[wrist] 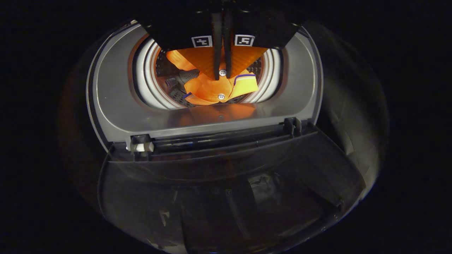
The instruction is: Put the clothes into the washing machine and then close the washing machine lid.
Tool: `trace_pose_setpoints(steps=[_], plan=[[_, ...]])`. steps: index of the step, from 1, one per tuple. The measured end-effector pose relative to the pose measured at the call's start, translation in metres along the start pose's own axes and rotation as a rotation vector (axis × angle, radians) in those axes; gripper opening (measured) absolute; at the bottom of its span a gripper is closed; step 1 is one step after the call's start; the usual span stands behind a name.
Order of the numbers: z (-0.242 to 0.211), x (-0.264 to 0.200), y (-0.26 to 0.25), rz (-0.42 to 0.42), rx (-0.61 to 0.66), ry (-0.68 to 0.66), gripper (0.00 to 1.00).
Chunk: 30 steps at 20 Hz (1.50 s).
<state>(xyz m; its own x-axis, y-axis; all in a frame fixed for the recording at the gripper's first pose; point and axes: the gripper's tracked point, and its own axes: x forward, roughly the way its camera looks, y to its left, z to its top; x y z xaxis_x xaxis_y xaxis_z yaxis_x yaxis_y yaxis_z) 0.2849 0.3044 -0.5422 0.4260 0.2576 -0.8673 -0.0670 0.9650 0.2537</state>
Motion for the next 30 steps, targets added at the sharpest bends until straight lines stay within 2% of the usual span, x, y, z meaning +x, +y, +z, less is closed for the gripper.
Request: trace_pose_setpoints(steps=[13,15,16,21,25,26,29,30], plan=[[-0.022,0.028,-0.008,-0.062,-0.048,0.073,0.1],[-0.026,0.028,-0.008,-0.057,-0.051,0.088,0.13],[-0.023,0.027,-0.004,-0.038,-0.046,0.072,0.17],[-0.014,0.02,-0.01,-0.051,-0.053,0.045,0.39],[-0.014,0.017,-0.008,-0.047,-0.046,0.032,0.65],[-0.016,0.016,-0.008,-0.046,-0.043,0.03,0.65],[-0.016,0.012,-0.008,-0.046,-0.05,0.035,0.74],[-0.015,0.009,-0.008,-0.04,-0.052,0.028,0.8]])
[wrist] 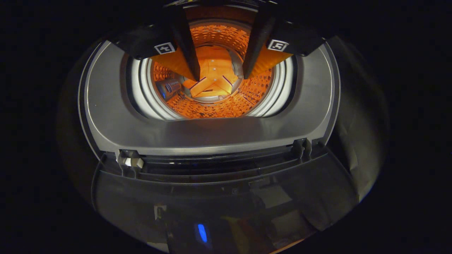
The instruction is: Put the clothes into the washing machine and then close the washing machine lid.
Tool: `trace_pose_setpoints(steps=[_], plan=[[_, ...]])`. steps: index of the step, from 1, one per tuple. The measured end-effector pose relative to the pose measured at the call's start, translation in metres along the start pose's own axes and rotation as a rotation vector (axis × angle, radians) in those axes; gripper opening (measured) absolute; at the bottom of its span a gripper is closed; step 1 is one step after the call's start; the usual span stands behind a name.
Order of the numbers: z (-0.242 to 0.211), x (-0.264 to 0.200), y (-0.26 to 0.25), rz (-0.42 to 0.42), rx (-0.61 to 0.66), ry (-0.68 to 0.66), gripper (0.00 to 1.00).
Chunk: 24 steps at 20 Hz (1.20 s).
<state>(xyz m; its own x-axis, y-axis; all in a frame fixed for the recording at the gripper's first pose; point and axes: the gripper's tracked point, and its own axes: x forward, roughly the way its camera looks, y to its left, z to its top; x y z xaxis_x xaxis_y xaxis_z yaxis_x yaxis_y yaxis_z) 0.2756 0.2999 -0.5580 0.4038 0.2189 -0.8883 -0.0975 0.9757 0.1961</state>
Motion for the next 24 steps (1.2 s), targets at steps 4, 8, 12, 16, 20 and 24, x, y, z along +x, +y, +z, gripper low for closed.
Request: trace_pose_setpoints(steps=[4,8,12,16,20,24], plan=[[0.001,-0.012,-0.002,-0.007,-0.009,-0.015,0.93],[0.009,-0.042,0.003,0.014,-0.015,-0.065,0.99],[0.031,-0.087,0.01,0.037,-0.012,-0.163,0.99],[0.076,-0.138,0.016,0.057,-0.007,-0.283,0.99],[0.13,-0.188,0.022,0.057,-0.029,-0.402,0.99],[0.18,-0.228,0.034,0.073,-0.042,-0.509,0.99]])
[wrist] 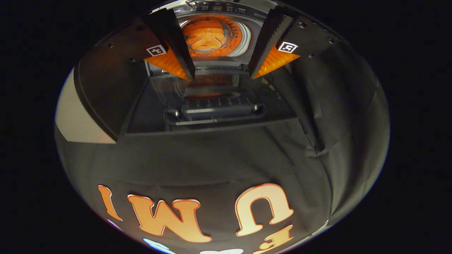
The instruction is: Put the clothes into the washing machine and then close the washing machine lid.
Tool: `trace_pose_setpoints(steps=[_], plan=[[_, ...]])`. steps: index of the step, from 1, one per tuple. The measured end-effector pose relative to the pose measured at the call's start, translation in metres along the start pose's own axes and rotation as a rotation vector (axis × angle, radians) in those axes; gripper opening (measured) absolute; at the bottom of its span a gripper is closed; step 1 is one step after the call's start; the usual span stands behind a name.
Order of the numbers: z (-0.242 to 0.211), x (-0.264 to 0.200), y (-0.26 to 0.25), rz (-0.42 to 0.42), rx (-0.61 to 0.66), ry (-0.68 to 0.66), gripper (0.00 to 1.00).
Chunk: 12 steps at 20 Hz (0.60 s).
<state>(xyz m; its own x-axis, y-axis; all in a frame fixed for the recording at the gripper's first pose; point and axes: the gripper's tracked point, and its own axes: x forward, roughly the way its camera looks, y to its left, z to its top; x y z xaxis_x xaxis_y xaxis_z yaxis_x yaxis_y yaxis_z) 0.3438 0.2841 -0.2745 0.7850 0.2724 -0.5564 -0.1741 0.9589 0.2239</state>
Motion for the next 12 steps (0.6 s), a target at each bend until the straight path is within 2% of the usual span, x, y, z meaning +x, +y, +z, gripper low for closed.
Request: trace_pose_setpoints(steps=[5,12], plan=[[0.049,0.009,0.003,-0.001,-0.04,-0.085,0.99],[0.085,0.034,-0.001,-0.017,-0.011,-0.124,0.98]])
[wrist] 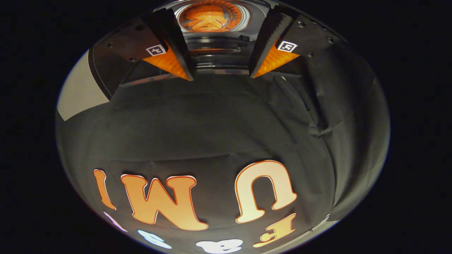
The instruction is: Put the clothes into the washing machine and then close the washing machine lid.
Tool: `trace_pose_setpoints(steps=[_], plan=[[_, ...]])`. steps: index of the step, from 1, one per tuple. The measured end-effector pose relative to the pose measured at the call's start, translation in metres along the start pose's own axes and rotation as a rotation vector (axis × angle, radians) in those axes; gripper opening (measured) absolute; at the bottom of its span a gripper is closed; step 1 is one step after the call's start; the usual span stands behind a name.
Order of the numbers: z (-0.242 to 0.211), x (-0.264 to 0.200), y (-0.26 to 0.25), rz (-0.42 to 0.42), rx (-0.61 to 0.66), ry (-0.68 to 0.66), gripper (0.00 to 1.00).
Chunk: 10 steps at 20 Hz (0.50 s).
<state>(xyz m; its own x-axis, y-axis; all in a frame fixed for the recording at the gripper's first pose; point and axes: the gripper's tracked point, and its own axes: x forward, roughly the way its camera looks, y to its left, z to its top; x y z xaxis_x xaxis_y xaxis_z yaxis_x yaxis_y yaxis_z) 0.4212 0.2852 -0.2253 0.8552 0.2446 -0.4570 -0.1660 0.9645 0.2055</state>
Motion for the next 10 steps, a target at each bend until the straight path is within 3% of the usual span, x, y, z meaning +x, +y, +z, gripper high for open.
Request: trace_pose_setpoints(steps=[10], plan=[[0.002,0.039,-0.013,-0.072,-0.006,0.03,0.99]])
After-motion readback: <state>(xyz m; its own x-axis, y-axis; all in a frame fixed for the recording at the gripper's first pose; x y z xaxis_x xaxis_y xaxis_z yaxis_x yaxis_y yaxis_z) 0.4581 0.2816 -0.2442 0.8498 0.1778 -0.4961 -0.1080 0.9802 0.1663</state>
